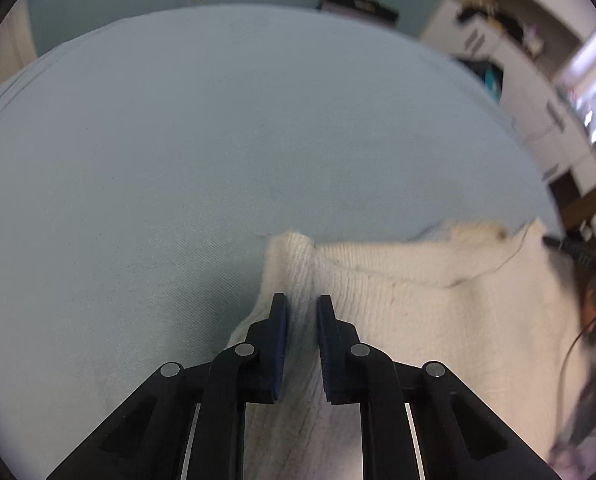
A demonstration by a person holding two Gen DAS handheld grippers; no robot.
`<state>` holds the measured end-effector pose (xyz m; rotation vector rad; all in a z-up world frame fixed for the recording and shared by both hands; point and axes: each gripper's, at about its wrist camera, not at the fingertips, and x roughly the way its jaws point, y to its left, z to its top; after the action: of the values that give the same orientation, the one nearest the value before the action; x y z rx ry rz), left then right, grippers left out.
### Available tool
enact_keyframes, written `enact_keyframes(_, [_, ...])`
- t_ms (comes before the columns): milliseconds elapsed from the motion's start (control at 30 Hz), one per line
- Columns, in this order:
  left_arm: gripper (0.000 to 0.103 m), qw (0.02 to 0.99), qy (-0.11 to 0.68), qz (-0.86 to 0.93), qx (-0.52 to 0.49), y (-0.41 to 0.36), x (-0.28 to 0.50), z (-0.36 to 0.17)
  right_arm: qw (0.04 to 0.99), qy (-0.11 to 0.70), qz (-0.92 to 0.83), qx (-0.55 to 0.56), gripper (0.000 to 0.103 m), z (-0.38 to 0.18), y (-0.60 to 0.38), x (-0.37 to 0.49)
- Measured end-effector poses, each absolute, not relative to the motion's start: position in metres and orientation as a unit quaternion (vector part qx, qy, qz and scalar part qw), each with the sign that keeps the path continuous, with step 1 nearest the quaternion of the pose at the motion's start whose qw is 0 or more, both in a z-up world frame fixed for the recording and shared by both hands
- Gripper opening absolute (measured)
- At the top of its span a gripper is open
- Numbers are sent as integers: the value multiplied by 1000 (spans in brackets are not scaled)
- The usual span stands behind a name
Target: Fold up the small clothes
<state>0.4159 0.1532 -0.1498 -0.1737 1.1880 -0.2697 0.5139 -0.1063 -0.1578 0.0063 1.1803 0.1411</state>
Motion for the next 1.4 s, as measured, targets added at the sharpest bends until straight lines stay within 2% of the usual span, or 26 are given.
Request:
enact_keyframes(167, [10,847,487,-123,-175,201,395,-119,882,465,72,38,6,-111,-118,475])
enact_keyframes(333, [10,852,454,-97,-242,237,391,-119,916,380,63,114,6,-71,-140,458])
enact_keyframes(500, [10,840,484,-64,-237,238,406,-145,908,399,26,121,5,-92,-146,480])
enact_keyframes(667, [10,807,545,-18,-227,228,420,-197,882,465,-18,71,4,-139,-142,489])
enact_keyframes(767, [13,805,540,-19,-246,234,417,-194,842,533,-19,85,4,-169,-145,506])
enact_keyframes(800, [20,793,549,-26,-262,238,415,-192,834,541,-9,107,7,-173,-152,504])
enact_keyframes(833, [28,780,561,-36,-276,242,414,-190,836,532,1,138,16,-167,-161,500])
enact_keyframes(867, [51,767,573,-42,-285,247,411,-184,828,532,6,178,26,-161,-174,496])
enact_keyframes(900, [81,764,577,-41,-287,253,406,-174,818,536,5,211,48,-155,-186,492])
enact_keyframes(933, [91,770,571,-37,-283,258,399,-162,808,529,10,260,57,-142,-205,481])
enact_keyframes(967, [100,783,558,-33,-273,265,391,-145,806,521,21,281,57,-130,-218,472])
enact_keyframes(1000, [101,798,542,-34,-263,266,380,-129,805,518,30,287,58,-116,-227,462])
enact_keyframes(1100, [101,822,525,-7,-218,274,356,-88,816,520,44,249,71,-69,-252,410])
enact_keyframes(1200, [101,843,506,-14,-185,262,310,-58,831,521,60,185,71,-48,-255,356])
enact_keyframes(1333, [102,859,489,-58,-139,213,259,-50,831,528,88,151,71,-59,-253,290])
enact_keyframes(1400, [103,857,497,-78,-108,181,243,-63,821,544,79,153,71,-78,-252,273])
